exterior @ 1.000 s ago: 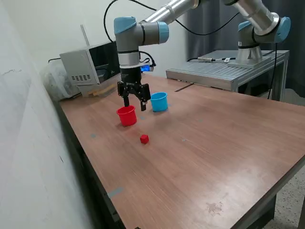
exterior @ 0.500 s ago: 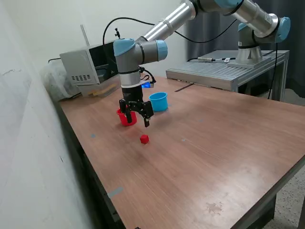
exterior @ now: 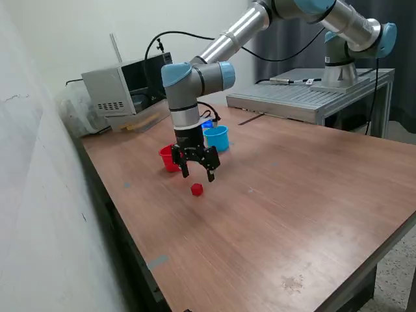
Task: Place red objects in the red bin, and blue objects in the blue bin.
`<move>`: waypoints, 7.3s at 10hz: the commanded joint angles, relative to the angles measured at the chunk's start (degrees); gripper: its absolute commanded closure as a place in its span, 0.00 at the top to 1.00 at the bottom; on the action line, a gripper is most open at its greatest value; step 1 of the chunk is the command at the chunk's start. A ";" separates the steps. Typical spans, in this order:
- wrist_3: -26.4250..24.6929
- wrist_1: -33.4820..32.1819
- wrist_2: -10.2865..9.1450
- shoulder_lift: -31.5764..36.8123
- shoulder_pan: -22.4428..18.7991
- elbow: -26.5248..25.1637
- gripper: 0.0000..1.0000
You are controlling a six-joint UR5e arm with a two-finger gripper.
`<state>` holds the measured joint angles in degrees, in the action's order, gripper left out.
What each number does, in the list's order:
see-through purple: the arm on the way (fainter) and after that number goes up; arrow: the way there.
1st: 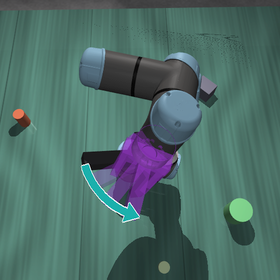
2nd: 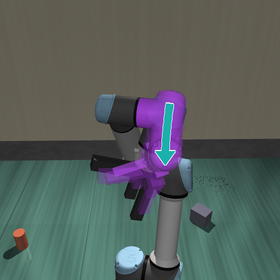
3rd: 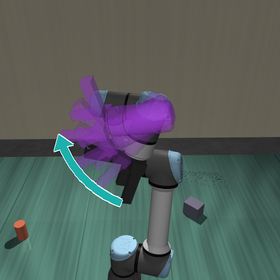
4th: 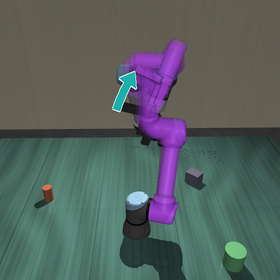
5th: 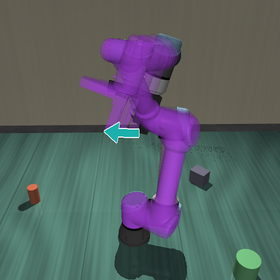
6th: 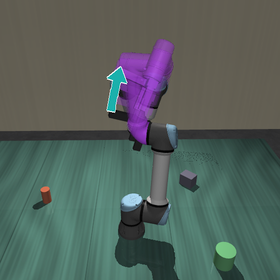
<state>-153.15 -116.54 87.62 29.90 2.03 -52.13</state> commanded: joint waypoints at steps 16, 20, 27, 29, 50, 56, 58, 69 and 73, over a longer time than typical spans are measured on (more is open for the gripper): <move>0.13 -1.24 2.03 5.67 -0.71 -0.26 0.00; 0.13 0.17 4.30 13.77 1.91 -7.10 0.00; 0.04 2.19 4.93 14.66 10.28 -10.80 0.00; -0.04 1.41 4.84 12.39 11.58 -10.72 0.00; -12.69 15.97 9.05 41.60 9.58 -33.18 1.00; -16.30 25.82 11.26 64.21 8.35 -53.41 1.00; -16.30 26.10 10.99 68.43 7.30 -57.10 1.00; -19.56 39.72 10.64 70.29 3.25 -58.88 1.00; -19.56 39.72 10.64 70.29 3.25 -58.88 1.00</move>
<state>-172.71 -76.82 98.29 100.17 5.23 -111.01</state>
